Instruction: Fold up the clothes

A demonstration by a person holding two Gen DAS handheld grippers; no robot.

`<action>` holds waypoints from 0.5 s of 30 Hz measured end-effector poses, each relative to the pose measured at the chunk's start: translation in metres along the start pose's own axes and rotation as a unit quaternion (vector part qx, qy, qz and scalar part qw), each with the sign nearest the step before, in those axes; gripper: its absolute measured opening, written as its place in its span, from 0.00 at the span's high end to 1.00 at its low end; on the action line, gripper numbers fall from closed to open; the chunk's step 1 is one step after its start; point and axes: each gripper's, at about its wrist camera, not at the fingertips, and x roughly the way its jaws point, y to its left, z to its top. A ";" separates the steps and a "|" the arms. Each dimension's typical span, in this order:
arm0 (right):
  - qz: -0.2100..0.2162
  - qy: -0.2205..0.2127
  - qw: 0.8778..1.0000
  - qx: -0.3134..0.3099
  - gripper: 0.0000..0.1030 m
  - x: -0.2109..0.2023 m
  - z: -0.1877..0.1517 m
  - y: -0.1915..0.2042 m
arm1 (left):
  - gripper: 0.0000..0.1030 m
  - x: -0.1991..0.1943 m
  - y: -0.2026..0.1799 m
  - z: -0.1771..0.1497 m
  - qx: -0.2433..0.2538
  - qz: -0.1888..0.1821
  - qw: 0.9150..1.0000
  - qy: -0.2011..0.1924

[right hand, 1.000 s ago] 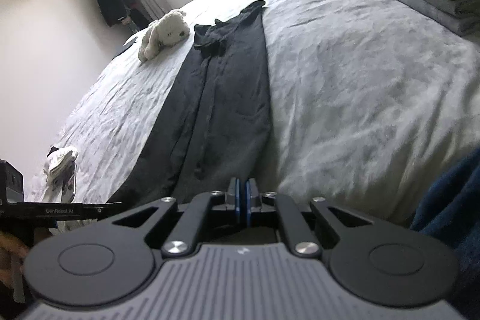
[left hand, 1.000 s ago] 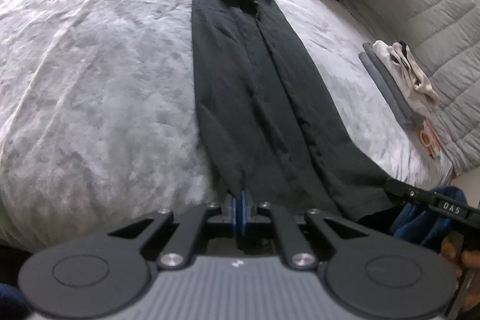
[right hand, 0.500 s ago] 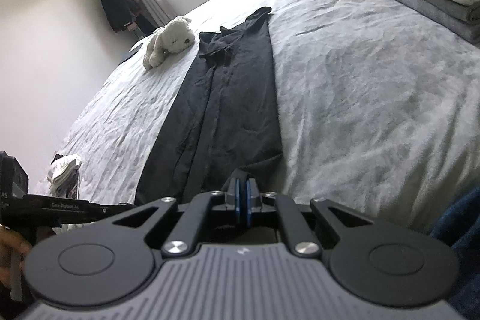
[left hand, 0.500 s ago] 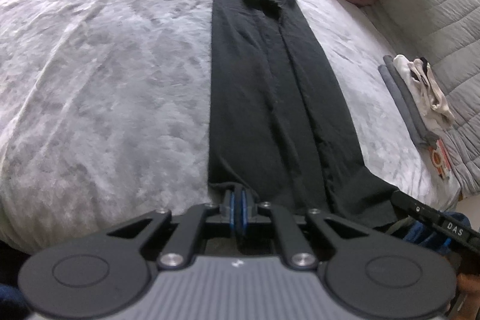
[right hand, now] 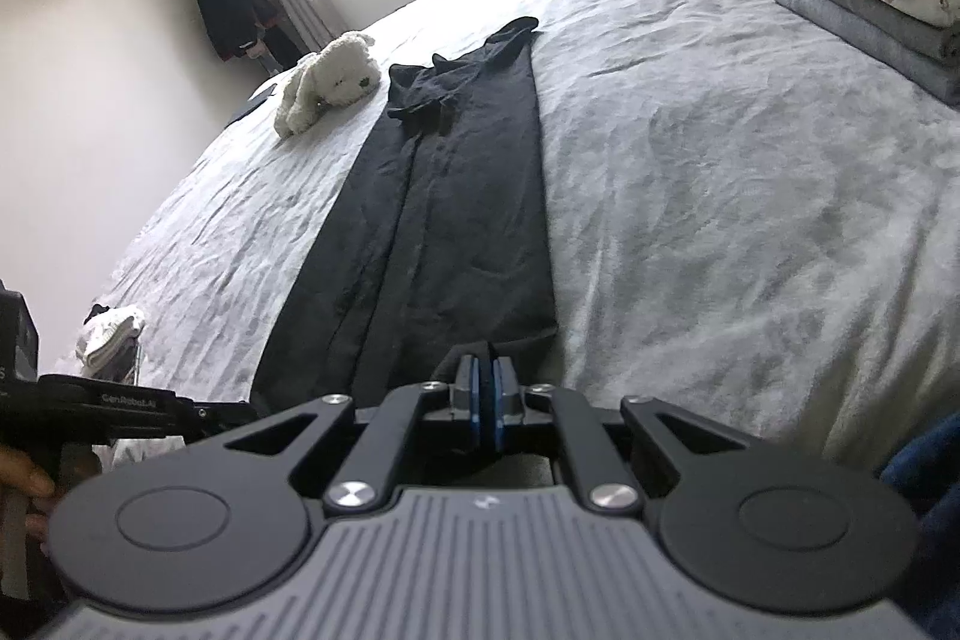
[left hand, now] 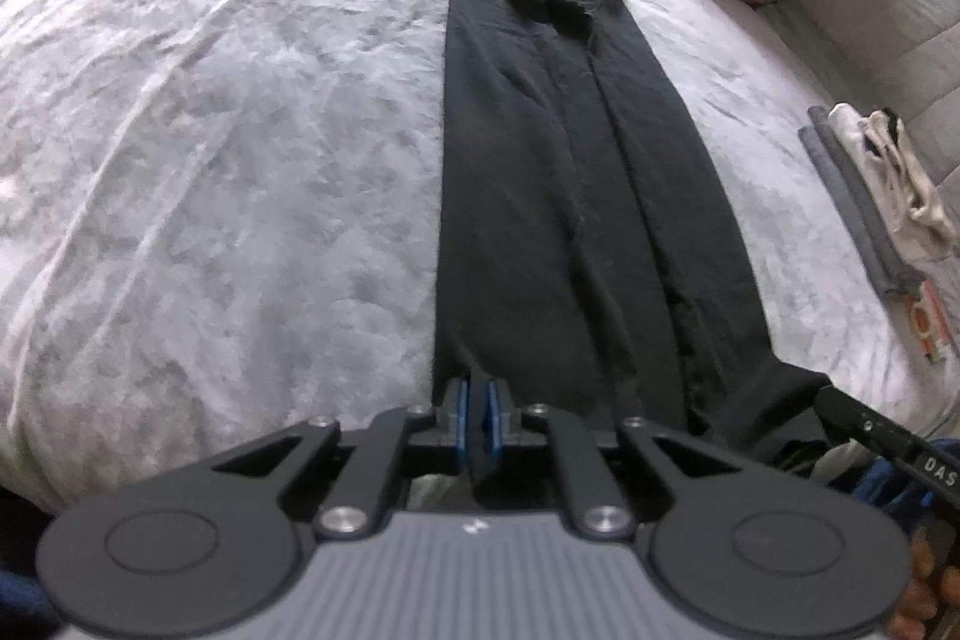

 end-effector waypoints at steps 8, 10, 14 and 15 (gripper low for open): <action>-0.007 0.000 1.000 -0.002 0.93 0.002 0.000 0.002 | 0.92 -0.002 -0.004 0.001 0.010 0.009 1.000 -0.011; -0.009 0.000 1.000 -0.002 0.93 0.003 -0.001 0.002 | 0.92 -0.002 -0.003 0.000 0.011 0.007 1.000 -0.011; -0.009 -0.002 1.000 -0.004 0.93 0.002 0.003 0.004 | 0.92 -0.003 0.003 0.003 -0.005 -0.003 1.000 -0.011; -0.007 -0.004 1.000 -0.004 0.93 0.002 0.005 0.005 | 0.93 -0.005 0.003 0.005 -0.009 -0.005 1.000 -0.013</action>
